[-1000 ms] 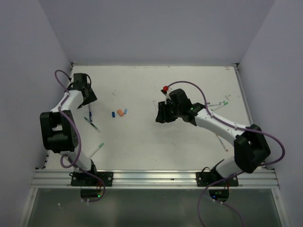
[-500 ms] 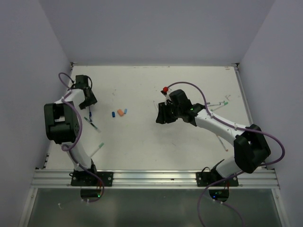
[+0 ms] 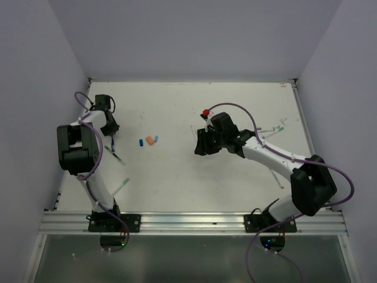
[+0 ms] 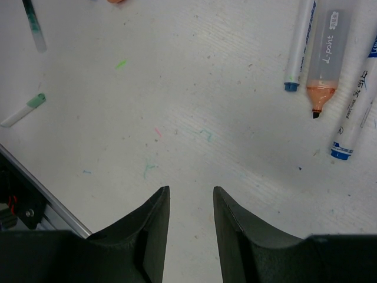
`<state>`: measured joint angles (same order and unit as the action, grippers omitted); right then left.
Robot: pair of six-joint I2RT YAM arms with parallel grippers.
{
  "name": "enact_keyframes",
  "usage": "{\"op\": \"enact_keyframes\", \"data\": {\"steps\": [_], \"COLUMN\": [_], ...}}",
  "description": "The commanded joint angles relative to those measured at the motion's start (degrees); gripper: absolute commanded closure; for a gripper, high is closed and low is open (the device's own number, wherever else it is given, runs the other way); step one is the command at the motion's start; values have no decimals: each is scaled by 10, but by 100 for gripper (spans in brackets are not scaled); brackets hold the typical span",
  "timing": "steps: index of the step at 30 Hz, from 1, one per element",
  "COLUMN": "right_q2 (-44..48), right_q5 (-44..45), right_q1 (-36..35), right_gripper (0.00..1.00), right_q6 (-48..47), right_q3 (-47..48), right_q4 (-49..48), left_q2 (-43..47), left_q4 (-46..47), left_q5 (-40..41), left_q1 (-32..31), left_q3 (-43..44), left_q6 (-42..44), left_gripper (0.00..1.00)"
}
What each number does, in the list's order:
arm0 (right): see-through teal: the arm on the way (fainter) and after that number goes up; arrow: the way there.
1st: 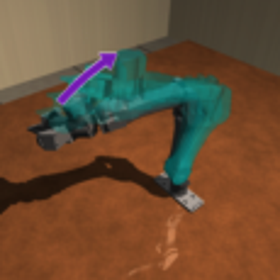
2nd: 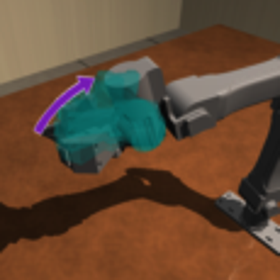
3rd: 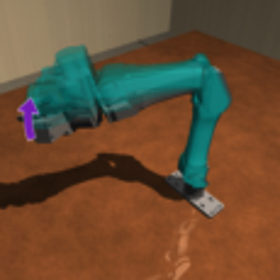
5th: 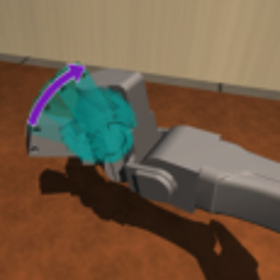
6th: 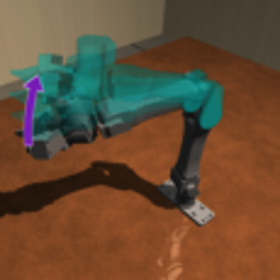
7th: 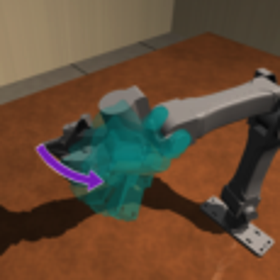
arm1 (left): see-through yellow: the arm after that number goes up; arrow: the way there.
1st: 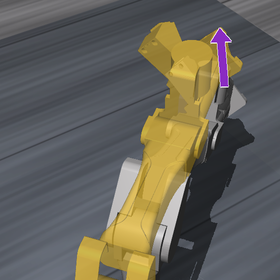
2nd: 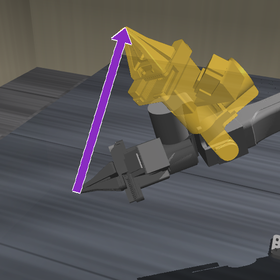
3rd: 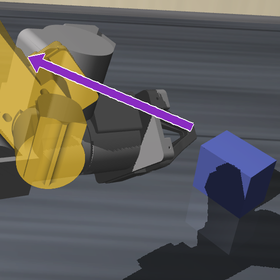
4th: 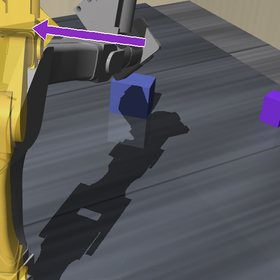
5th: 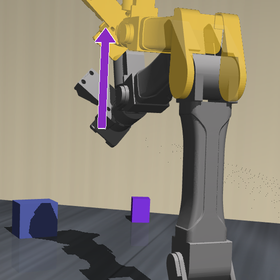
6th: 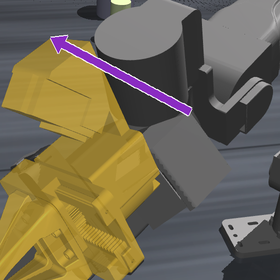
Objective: Open the pen caps
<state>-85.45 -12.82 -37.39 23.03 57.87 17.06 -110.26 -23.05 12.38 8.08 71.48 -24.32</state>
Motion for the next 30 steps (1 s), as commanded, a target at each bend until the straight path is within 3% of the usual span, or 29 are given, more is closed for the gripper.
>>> {"op": "enact_keyframes", "data": {"steps": [1,15,23,30], "right_q2": [19,34,29,-9], "right_q5": [-5,17,16,-58], "right_q1": [0,1,1,2], "right_gripper": [60,60,60,57], "right_q6": [-9,-11,-10,31], "right_q3": [-2,-5,26,66], "right_q4": [-17,-7,-3,-59], "left_q2": [-11,-6,85,168], "left_q4": [23,26,9,11], "left_q5": [-1,-53,-96,-174], "left_q1": [8,7,-12,-96], "left_q3": [17,4,13,-12], "left_q6": [7,-13,-24,-42], "left_gripper": [70,100,100,100]}}
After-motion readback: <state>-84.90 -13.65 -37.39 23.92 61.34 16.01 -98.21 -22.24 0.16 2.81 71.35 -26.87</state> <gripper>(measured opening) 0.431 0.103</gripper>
